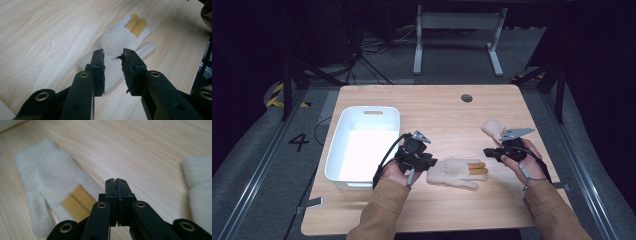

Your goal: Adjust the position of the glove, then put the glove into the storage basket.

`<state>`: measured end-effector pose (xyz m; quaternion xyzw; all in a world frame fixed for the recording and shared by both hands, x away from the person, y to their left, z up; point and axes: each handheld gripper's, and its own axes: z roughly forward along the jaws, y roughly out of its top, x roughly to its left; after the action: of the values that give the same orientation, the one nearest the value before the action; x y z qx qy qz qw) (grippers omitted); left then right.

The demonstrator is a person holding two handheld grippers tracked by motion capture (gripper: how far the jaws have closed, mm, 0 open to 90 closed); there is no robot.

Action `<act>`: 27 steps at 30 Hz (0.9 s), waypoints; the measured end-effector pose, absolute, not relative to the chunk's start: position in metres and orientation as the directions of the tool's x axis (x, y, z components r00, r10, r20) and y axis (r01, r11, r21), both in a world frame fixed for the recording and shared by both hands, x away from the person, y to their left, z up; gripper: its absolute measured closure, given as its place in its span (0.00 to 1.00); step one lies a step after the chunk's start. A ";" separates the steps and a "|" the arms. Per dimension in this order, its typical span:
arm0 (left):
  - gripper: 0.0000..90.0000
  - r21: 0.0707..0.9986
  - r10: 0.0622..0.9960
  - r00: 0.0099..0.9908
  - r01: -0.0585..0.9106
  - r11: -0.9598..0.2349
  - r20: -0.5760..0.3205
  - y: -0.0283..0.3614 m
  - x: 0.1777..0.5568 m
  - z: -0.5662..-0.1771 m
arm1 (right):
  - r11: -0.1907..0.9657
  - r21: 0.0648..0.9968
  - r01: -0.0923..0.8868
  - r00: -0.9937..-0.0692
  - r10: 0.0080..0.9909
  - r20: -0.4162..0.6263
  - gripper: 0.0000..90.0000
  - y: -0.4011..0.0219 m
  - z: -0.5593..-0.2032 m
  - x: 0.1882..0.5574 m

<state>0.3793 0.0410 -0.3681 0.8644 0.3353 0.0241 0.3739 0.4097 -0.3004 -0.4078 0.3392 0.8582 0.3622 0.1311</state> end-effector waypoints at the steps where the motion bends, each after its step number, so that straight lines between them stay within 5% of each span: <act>1: 0.76 0.667 0.601 0.772 0.560 -0.491 -0.206 0.041 0.380 -0.368 | 0.484 0.737 0.472 -0.727 0.687 0.015 0.95 -0.307 -0.402 0.407; 9: 0.75 0.692 0.600 0.769 0.557 -0.459 -0.221 0.043 0.384 -0.366 | 0.282 0.847 0.451 -0.619 0.782 0.069 0.77 -0.336 -0.390 0.402; 22: 0.70 0.673 0.590 0.779 0.555 -0.489 -0.213 0.040 0.380 -0.370 | 0.230 0.869 0.439 -0.487 0.873 0.015 0.50 -0.367 -0.390 0.413; 27: 0.67 0.670 0.592 0.781 0.549 -0.500 -0.198 0.043 0.375 -0.372 | 0.223 0.856 0.467 -0.448 0.894 0.011 0.48 -0.379 -0.397 0.423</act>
<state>0.3749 0.0431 -0.3716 0.8657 0.3295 0.0289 0.3759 0.4230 -0.3789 -0.3966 0.4600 0.7396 0.4205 0.2542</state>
